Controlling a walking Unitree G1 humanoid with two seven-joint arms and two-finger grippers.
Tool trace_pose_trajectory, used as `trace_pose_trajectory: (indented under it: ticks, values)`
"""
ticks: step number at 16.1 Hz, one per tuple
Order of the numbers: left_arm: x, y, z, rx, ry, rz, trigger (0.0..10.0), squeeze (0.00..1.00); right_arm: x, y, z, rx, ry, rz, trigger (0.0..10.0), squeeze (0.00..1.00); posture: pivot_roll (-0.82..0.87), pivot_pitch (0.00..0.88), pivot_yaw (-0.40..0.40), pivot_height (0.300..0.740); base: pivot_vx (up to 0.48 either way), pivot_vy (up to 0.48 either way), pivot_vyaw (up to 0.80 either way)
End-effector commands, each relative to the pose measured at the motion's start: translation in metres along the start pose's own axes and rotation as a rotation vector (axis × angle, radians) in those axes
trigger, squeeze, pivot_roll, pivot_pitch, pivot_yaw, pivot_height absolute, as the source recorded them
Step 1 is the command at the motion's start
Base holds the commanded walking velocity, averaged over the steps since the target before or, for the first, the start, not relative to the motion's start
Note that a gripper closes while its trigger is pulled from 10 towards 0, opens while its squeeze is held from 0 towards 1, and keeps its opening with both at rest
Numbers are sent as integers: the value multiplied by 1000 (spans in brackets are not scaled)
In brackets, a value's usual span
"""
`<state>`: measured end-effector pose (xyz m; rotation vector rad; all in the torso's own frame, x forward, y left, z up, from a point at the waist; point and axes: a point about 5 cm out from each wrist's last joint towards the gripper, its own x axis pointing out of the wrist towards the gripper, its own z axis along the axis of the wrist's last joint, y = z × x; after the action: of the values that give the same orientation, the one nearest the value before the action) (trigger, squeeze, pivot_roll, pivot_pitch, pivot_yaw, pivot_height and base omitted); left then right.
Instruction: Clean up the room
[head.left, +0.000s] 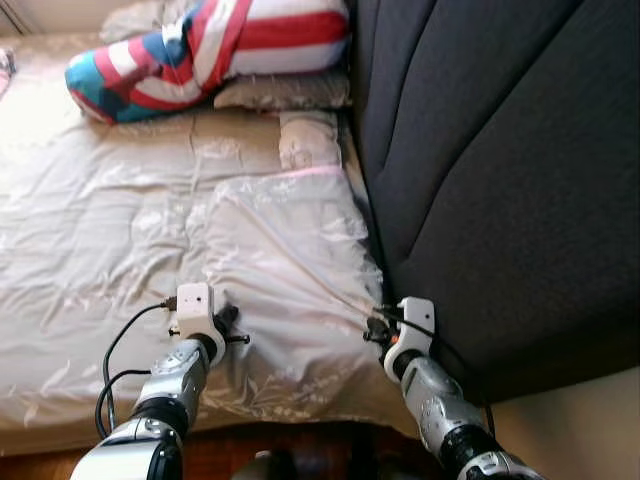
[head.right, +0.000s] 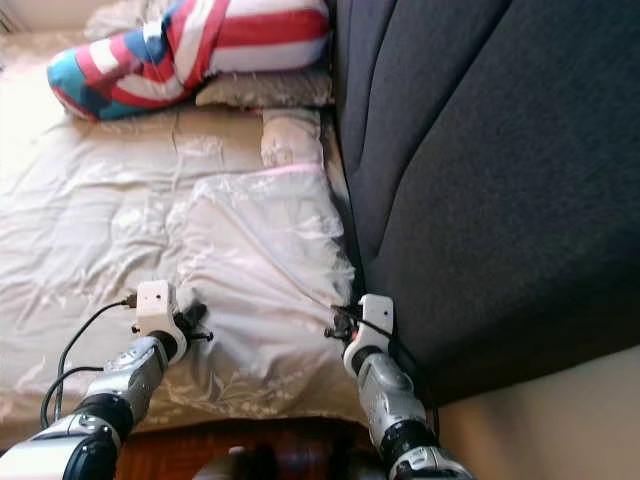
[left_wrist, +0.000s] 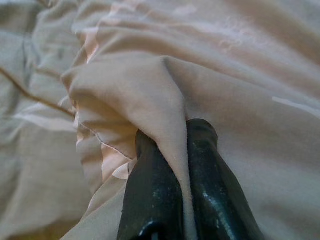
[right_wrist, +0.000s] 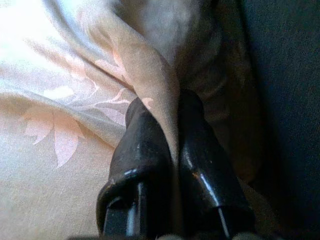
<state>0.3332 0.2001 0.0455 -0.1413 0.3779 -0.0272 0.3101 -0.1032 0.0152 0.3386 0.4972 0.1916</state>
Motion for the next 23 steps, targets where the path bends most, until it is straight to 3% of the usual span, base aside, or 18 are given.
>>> trace_pose_trajectory:
  ticks: [1,5,11,12,13,17,18,22,23]
  values:
    - [2,-1,6,20,-28,4,10000,0,-2,-4,-11,-13,50,-7,10000,0,26,359,-54,740,0,0,0]
    - [-3,0,-16,31,53,20,10000,0,-7,-8,-27,-20,103,-17,10000,0,28,377,-52,740,0,0,0]
    - [-4,-1,-21,33,82,12,10000,0,-10,-8,-39,-17,142,-11,10000,0,32,379,-44,740,0,0,0]
    - [-4,-1,-21,34,85,11,10000,533,-10,-8,-39,-15,139,-10,10000,0,32,379,-44,740,0,0,0]
    - [-4,-1,-23,35,91,9,10000,1000,-10,-7,-38,-15,139,-9,10000,0,30,377,-42,740,0,0,0]
    - [-8,4,-29,46,101,28,10000,1000,-10,-8,-40,-19,146,-7,10000,0,36,377,-43,740,0,0,0]
    - [-10,6,-32,61,100,32,10000,0,-12,-8,-45,-22,161,-8,10000,0,40,376,-43,740,0,0,0]
    - [-13,9,-33,125,60,42,10000,0,-17,-10,-59,-25,204,-17,10000,0,44,372,-43,740,0,0,0]
    - [-16,15,-25,167,-4,65,10000,0,-18,-9,-62,-22,214,-12,10000,0,49,369,-42,740,0,0,0]
